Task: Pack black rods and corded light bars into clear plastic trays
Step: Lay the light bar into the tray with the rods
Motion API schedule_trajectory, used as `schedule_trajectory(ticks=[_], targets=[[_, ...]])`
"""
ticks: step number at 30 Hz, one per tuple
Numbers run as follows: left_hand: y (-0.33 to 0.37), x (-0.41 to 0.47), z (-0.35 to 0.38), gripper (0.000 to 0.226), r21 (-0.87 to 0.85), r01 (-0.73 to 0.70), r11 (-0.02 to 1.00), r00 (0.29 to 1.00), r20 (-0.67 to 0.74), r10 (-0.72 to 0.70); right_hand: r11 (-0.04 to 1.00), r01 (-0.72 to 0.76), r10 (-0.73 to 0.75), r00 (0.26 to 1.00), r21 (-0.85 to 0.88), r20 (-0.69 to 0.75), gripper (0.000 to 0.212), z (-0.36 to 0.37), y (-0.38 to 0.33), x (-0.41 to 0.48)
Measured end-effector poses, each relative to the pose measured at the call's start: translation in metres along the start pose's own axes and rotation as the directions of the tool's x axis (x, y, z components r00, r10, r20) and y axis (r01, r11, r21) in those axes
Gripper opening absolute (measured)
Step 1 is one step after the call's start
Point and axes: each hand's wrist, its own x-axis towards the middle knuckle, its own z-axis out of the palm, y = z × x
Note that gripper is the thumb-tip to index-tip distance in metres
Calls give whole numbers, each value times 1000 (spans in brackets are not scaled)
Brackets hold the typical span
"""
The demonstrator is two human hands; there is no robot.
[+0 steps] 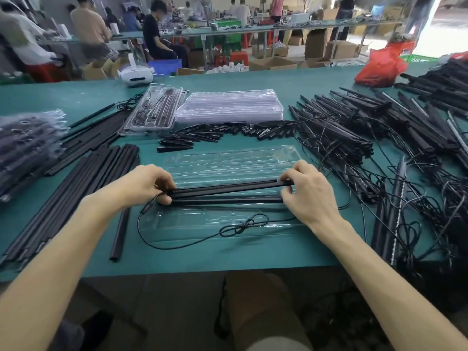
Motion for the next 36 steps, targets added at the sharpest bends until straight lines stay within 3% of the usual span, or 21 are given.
schedule_trajectory(ticks=[4, 10, 19, 24, 29, 31, 34, 36], targets=[[2, 0, 1, 27, -9, 13, 1000, 1000, 0, -13, 999, 30, -29, 999, 26, -21, 18, -1, 0, 0], [3, 1, -3, 22, 44, -12, 999, 999, 31, 10, 990, 34, -8, 983, 139, -183, 27, -1, -4, -1], [8, -1, 0, 30, 82, -39, 996, 997, 66, 34, 987, -4, -8, 997, 158, 71, 20, 4, 5, -1], [16, -3, 1, 37, 173, -45, 984, 992, 120, 24, 981, -49, 36, 997, 185, 74, 17, 5, 8, 0], [36, -5, 4, 66, 209, -87, 974, 990, 130, 60, 990, -34, 23, 996, 140, 81, 17, 9, 7, 4], [46, -3, 15, 56, 137, -149, 979, 988, 57, 142, 991, -25, 15, 997, 128, 79, 17, 10, 8, 5], [63, 0, 39, 20, -2, -319, 948, 947, -36, 319, 991, -27, 17, 997, 132, 78, 17, 11, 9, 5], [74, 1, 55, 20, -95, -396, 913, 918, -36, 394, 989, -30, 19, 997, 145, 73, 16, 12, 9, 4]])
